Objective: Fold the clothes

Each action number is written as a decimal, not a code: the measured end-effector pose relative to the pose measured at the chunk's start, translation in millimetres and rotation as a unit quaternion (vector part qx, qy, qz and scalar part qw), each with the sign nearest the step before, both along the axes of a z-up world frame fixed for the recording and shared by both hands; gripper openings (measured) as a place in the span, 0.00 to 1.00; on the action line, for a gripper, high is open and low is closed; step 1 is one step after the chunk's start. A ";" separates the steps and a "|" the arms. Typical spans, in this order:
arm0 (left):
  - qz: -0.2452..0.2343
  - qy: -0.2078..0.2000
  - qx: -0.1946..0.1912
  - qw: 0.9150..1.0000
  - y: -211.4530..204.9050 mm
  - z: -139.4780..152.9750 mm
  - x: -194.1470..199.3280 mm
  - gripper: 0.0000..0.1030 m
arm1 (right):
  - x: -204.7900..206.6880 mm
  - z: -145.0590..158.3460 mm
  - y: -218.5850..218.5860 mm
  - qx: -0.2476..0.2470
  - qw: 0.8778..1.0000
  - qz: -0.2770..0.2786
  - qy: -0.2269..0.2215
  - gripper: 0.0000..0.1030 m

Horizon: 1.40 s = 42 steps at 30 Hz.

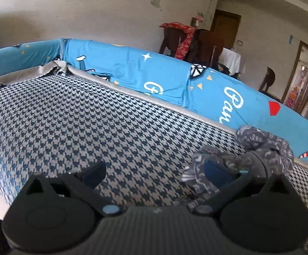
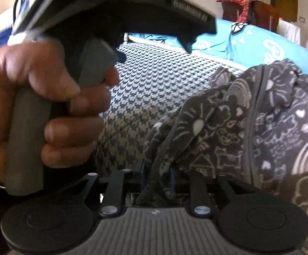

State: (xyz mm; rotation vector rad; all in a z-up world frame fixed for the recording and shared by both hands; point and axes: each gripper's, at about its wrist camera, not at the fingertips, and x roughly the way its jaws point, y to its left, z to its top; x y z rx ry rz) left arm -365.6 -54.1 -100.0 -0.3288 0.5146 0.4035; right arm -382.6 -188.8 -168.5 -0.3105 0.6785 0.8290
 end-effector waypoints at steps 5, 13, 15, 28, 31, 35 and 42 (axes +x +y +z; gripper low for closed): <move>-0.009 0.001 0.008 1.000 -8.3 -1.7 3.8 1.00 | -6.2 16.4 -25.8 -0.003 0.999 -0.023 -0.023 0.29; -0.018 0.009 0.020 1.000 -18.6 -11.3 12.9 1.00 | 5.9 49.8 -65.8 0.019 0.993 -0.105 -0.057 0.36; -0.029 0.014 0.026 0.999 -24.1 -14.3 16.0 1.00 | 16.7 55.7 -74.7 0.024 0.990 -0.129 -0.057 0.37; -0.068 0.078 0.041 0.994 -49.3 -47.3 43.4 1.00 | 70.1 75.9 -88.6 0.035 0.979 -0.192 -0.060 0.43; -0.074 0.099 0.041 0.992 -53.4 -55.9 51.2 1.00 | 84.2 75.4 -84.0 0.033 0.978 -0.194 -0.061 0.43; -0.079 0.125 0.034 0.988 -56.1 -66.3 57.0 1.00 | 100.6 70.6 -78.7 0.029 0.976 -0.205 -0.065 0.45; -0.083 0.155 0.007 0.984 -54.7 -79.8 61.6 1.00 | 126.6 70.1 -74.4 0.035 0.972 -0.218 -0.080 0.54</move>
